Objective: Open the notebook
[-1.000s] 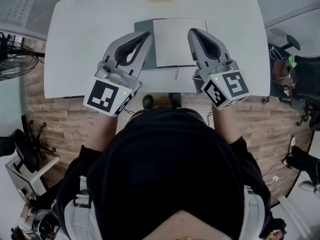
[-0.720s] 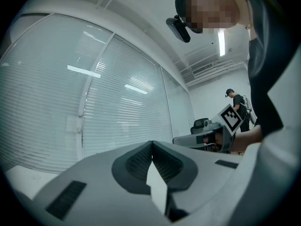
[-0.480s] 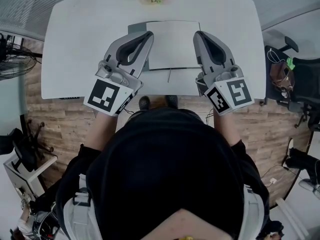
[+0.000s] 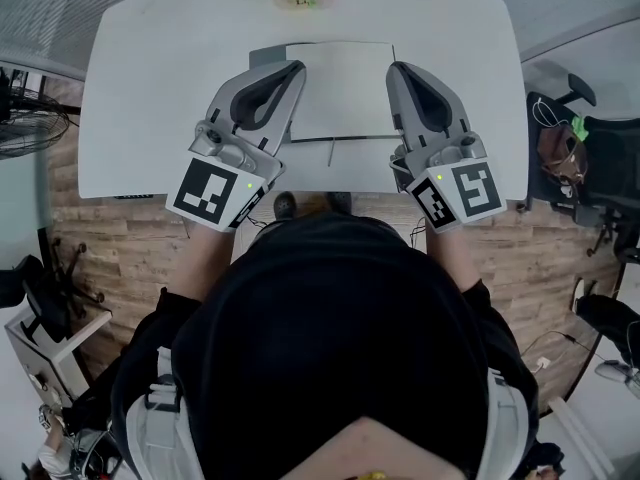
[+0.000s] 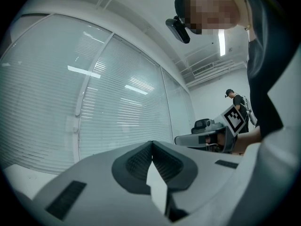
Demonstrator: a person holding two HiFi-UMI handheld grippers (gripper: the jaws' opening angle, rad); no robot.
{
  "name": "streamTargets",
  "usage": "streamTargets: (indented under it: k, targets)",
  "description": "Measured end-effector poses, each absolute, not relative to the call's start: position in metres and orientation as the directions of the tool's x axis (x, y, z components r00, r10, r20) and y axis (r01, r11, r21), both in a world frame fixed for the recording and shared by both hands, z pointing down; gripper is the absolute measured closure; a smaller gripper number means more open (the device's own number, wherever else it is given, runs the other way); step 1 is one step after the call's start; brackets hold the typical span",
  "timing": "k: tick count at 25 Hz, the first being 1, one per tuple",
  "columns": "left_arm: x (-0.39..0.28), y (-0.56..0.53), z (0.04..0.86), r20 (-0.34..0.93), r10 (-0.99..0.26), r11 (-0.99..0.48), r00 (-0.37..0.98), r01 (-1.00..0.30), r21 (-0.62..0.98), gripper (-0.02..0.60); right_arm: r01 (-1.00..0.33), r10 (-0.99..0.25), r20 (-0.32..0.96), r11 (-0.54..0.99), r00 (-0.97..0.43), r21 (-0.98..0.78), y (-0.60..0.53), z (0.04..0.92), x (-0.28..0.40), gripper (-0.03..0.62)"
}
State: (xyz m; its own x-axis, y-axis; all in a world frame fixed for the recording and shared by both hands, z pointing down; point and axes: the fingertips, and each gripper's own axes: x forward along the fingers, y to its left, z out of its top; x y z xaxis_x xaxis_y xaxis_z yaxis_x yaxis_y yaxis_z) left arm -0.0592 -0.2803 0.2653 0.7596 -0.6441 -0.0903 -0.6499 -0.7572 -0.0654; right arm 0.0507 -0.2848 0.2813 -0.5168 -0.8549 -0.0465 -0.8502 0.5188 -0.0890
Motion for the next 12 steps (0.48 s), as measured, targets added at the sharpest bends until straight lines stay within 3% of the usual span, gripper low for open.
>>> streamTargets:
  k: [12]
  targets:
    - [-0.0608, -0.2822, 0.2735, -0.076, -0.662, -0.743, 0.746, -0.666, -0.06, 0.572, -0.85, -0.853, -0.06, 0.521, -0.518, -0.08, -0.2859, 0.2804, 0.0531, 0.591]
